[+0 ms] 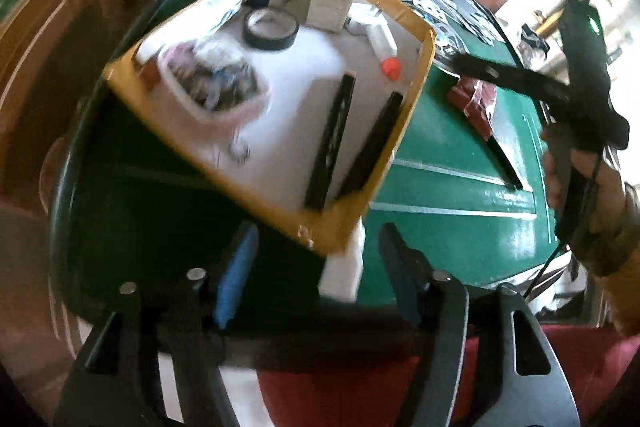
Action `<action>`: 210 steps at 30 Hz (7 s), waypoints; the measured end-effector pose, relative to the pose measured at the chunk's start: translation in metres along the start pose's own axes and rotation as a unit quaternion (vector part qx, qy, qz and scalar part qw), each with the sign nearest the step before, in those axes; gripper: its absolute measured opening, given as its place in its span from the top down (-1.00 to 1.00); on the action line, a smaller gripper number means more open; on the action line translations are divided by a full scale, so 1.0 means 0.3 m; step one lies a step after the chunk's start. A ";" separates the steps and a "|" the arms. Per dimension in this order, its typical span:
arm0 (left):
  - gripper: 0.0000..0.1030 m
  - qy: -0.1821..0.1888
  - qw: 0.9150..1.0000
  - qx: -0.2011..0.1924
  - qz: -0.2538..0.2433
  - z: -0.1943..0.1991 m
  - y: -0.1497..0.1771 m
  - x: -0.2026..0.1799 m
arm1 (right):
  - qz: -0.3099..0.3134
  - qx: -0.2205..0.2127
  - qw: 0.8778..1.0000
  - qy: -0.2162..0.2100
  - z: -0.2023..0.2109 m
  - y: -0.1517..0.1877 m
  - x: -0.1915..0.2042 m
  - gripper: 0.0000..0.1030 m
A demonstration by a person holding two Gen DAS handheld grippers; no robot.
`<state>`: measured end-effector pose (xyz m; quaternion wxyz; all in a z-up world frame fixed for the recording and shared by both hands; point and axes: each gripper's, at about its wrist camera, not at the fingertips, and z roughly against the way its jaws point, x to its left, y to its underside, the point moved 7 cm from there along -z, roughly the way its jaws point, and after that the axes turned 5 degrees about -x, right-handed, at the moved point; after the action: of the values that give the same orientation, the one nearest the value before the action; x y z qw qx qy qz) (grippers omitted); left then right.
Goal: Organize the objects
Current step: 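Grasp the white dropper bottle with the left gripper while the right moves to the red pouch, then grasp the red foil pouch with the right gripper, then lift the red pouch over the tray with the right gripper while the left holds the dropper bottle, then open the right gripper to drop the pouch while the left drops the dropper bottle into the tray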
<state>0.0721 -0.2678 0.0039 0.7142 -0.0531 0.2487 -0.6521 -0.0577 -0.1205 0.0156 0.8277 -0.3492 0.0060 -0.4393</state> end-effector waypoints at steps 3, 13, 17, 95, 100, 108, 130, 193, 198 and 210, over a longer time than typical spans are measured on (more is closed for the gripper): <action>-0.24 0.000 1.000 0.015 0.015 -0.014 0.068 -0.020 | -0.006 0.005 1.000 0.001 0.083 0.098 -0.066 -0.53; -0.19 -0.021 0.999 0.036 0.033 -0.169 0.115 -0.112 | -0.016 0.006 0.999 0.032 0.222 0.241 -0.256 -0.53; -0.04 -0.019 0.998 0.025 0.051 -0.182 0.117 -0.168 | -0.013 -0.001 1.000 0.026 0.275 0.259 -0.296 -0.53; 0.51 0.035 0.989 0.094 -0.110 -0.335 0.000 -0.406 | -0.117 0.085 0.977 0.159 0.027 0.057 -0.607 0.21; 0.51 0.067 0.985 0.101 -0.126 -0.326 -0.003 -0.402 | -0.175 0.046 0.976 0.125 0.107 0.078 -0.566 0.21; 0.51 0.099 0.981 0.102 -0.131 -0.319 0.004 -0.406 | -0.201 0.022 0.973 0.113 0.202 0.148 -0.456 0.21; 0.51 0.146 0.984 0.034 -0.100 -0.083 -0.128 -0.337 | -0.192 0.029 0.977 0.090 0.107 0.134 -0.258 0.21; 0.51 0.081 0.993 0.080 -0.027 -0.244 -0.222 0.079 | -0.070 0.159 0.977 0.121 -0.347 -0.117 0.132 0.21; 0.51 0.080 0.993 0.078 -0.029 -0.243 -0.224 0.078 | -0.029 0.129 0.982 0.133 -0.339 -0.128 0.103 0.21; 0.51 0.075 0.994 0.076 -0.026 -0.238 -0.225 0.068 | -0.101 0.043 0.991 0.081 -0.360 -0.151 0.102 0.15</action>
<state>-0.0187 -0.2793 -0.0372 0.6785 0.0436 0.2499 -0.6894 -0.1059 -0.2215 -0.0308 0.7904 -0.2751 0.0189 -0.5471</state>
